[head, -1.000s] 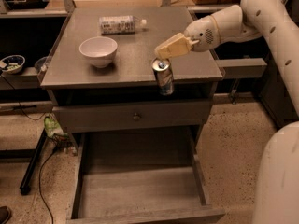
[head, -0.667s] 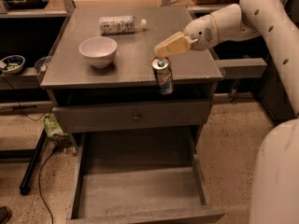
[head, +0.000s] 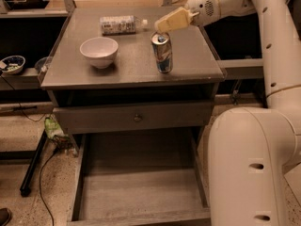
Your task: Pick redbull can from middle drawer and place on counter
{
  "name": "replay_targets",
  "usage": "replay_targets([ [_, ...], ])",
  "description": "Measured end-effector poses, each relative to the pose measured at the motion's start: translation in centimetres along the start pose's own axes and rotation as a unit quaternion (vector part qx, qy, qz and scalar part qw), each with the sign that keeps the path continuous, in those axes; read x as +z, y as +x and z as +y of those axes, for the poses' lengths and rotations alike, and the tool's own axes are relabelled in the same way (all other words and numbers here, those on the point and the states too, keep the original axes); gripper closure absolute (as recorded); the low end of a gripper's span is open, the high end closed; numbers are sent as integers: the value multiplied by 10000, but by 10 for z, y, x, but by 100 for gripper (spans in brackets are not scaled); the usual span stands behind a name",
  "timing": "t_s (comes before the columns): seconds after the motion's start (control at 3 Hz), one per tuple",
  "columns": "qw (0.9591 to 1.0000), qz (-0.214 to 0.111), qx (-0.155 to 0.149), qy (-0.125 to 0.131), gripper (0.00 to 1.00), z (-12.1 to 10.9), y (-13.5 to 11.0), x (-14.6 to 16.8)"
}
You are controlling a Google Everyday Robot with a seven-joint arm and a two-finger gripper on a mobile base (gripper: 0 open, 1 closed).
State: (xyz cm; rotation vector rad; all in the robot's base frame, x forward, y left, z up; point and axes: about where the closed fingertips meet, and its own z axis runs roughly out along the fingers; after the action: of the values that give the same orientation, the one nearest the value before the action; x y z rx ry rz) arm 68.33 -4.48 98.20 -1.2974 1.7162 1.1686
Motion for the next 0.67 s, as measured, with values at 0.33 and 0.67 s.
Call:
replay_targets([
  [0.33,9999,-79,87,-63,100,-2,1,3],
  [0.67,9989,-265,305,-228,100,-5,2,9],
])
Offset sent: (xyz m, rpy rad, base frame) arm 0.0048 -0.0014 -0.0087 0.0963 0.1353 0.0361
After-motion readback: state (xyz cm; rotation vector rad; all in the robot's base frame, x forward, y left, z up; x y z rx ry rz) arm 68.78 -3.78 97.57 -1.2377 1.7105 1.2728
